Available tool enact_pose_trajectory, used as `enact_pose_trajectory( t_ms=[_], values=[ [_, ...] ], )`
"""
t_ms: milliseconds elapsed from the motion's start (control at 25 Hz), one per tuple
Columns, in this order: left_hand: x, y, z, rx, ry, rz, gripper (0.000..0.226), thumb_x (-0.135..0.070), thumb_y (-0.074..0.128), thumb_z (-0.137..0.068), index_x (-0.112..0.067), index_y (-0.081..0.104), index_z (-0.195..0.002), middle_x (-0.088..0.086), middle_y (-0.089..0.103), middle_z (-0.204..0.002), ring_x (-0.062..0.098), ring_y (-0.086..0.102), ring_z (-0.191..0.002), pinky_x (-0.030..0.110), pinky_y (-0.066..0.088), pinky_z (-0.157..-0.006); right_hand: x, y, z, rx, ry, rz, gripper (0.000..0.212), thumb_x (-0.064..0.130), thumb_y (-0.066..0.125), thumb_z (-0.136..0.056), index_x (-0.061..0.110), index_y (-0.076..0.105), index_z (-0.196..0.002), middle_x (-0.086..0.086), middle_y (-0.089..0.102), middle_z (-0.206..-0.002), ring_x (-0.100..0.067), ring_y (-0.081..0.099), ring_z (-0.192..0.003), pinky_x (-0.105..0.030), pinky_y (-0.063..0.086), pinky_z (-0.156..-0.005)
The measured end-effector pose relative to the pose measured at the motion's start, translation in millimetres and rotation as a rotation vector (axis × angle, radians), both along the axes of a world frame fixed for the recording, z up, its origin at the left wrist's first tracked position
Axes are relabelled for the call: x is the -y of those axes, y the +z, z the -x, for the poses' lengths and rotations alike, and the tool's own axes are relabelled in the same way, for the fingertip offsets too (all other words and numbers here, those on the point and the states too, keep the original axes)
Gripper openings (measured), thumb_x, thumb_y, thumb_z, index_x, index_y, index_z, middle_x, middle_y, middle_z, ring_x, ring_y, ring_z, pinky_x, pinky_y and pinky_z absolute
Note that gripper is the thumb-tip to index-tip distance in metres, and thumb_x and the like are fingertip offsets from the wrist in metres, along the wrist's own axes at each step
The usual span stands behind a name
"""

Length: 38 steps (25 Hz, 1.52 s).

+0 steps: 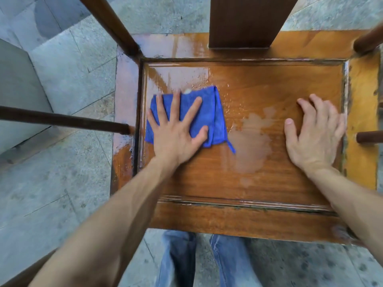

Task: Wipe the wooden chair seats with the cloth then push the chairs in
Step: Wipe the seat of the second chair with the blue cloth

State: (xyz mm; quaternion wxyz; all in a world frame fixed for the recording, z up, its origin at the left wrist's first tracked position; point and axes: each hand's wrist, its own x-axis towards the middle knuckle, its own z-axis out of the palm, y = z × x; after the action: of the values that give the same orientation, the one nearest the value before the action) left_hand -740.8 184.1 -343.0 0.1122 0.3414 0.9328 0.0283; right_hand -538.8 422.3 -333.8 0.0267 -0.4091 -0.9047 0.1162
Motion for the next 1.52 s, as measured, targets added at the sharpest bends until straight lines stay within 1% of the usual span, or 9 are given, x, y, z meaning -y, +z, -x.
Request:
enact_pose_trajectory(
  t_ms=[240, 360, 520, 680, 960, 1120, 1240, 1400, 1520],
  values=[
    [-64.8, 4.2, 117.3, 0.031, -0.114, -0.030, 0.068, -0.054, 0.026, -0.089, -0.044, 0.021, -0.156, 0.004, 0.009, -0.170, 0.035, 0.001, -0.156, 0.056, 0.002, -0.125, -1.9, -2.4, 2.2, 0.004, -0.011, -0.010, 0.052, 0.043, 0.039, -0.098, 0.020, 0.040, -0.145, -0.005, 0.032, -0.158, -0.030, 0.022, -0.149, -0.057, 0.007, -0.122],
    [-91.2, 6.6, 148.7, 0.090, -0.080, -0.022, 0.065, -0.050, 0.023, -0.091, -0.046, 0.019, -0.156, 0.002, 0.007, -0.170, 0.031, -0.003, -0.156, 0.056, -0.002, -0.124, -2.9, -4.1, 2.3, 0.008, -0.014, -0.024, 0.052, 0.043, 0.039, -0.098, 0.020, 0.040, -0.145, -0.005, 0.033, -0.158, -0.030, 0.022, -0.148, -0.056, 0.008, -0.122],
    [-109.3, 12.9, 161.0, 0.135, -0.038, -0.003, 0.061, -0.045, 0.023, -0.095, -0.043, 0.023, -0.155, 0.002, 0.007, -0.170, 0.035, -0.004, -0.156, 0.060, -0.004, -0.123, -4.4, -7.8, 2.6, -0.003, -0.012, -0.045, 0.050, 0.041, 0.041, -0.099, 0.020, 0.040, -0.145, -0.004, 0.033, -0.157, -0.030, 0.023, -0.148, -0.056, 0.008, -0.122],
    [-39.7, 5.9, 92.2, 0.047, -0.177, 0.006, 0.065, -0.046, 0.026, -0.090, -0.042, 0.023, -0.156, 0.002, 0.004, -0.170, 0.040, -0.005, -0.155, 0.063, 0.000, -0.123, -3.4, -8.3, -0.7, 0.003, -0.011, -0.039, 0.050, 0.041, 0.041, -0.100, 0.020, 0.039, -0.146, -0.004, 0.032, -0.158, -0.030, 0.022, -0.149, -0.057, 0.007, -0.123],
    [123.2, 13.6, -121.2, 0.052, -0.078, -0.009, 0.070, -0.054, 0.049, -0.087, -0.042, 0.031, -0.153, 0.010, 0.017, -0.168, 0.047, 0.006, -0.153, 0.069, 0.012, -0.119, -1.3, -3.9, -1.1, 0.006, -0.008, -0.012, 0.051, 0.042, 0.037, -0.101, 0.022, 0.038, -0.148, -0.004, 0.031, -0.159, -0.030, 0.021, -0.150, -0.060, 0.007, -0.122],
    [164.1, 13.0, -176.8, 0.069, -0.152, 0.050, 0.071, -0.058, 0.051, -0.082, -0.043, 0.035, -0.149, 0.009, 0.019, -0.166, 0.052, 0.014, -0.150, 0.073, 0.019, -0.113, 0.1, -3.5, -0.8, 0.002, -0.012, -0.007, 0.052, 0.044, 0.036, -0.101, 0.023, 0.039, -0.149, -0.004, 0.032, -0.160, -0.030, 0.021, -0.151, -0.060, 0.006, -0.123],
    [133.7, 11.2, -177.4, 0.069, -0.192, 0.094, 0.069, -0.065, 0.050, -0.081, -0.045, 0.038, -0.146, 0.008, 0.019, -0.166, 0.056, 0.015, -0.148, 0.079, 0.015, -0.110, -1.5, -4.8, -2.1, 0.006, -0.018, -0.001, 0.052, 0.044, 0.037, -0.100, 0.025, 0.039, -0.149, -0.001, 0.032, -0.161, -0.028, 0.021, -0.151, -0.058, 0.006, -0.123],
    [42.3, 12.5, -134.8, 0.089, -0.133, -0.007, 0.073, -0.073, 0.045, -0.083, -0.049, 0.030, -0.150, 0.009, 0.021, -0.167, 0.053, 0.005, -0.151, 0.079, 0.003, -0.111, -2.1, -5.6, -3.6, -0.018, -0.022, 0.007, 0.052, 0.044, 0.035, -0.100, 0.026, 0.040, -0.149, 0.000, 0.034, -0.161, -0.027, 0.023, -0.151, -0.058, 0.007, -0.123],
    [-52.3, 6.4, -79.3, 0.027, -0.298, -0.084, 0.067, -0.073, 0.041, -0.088, -0.047, 0.037, -0.149, 0.006, 0.025, -0.166, 0.052, 0.010, -0.151, 0.077, 0.007, -0.114, -1.0, -6.8, -3.1, -0.122, -0.037, 0.002, 0.057, 0.046, 0.036, -0.099, 0.022, 0.037, -0.151, -0.004, 0.032, -0.162, -0.027, 0.029, -0.149, -0.056, 0.011, -0.123]
  ],
)
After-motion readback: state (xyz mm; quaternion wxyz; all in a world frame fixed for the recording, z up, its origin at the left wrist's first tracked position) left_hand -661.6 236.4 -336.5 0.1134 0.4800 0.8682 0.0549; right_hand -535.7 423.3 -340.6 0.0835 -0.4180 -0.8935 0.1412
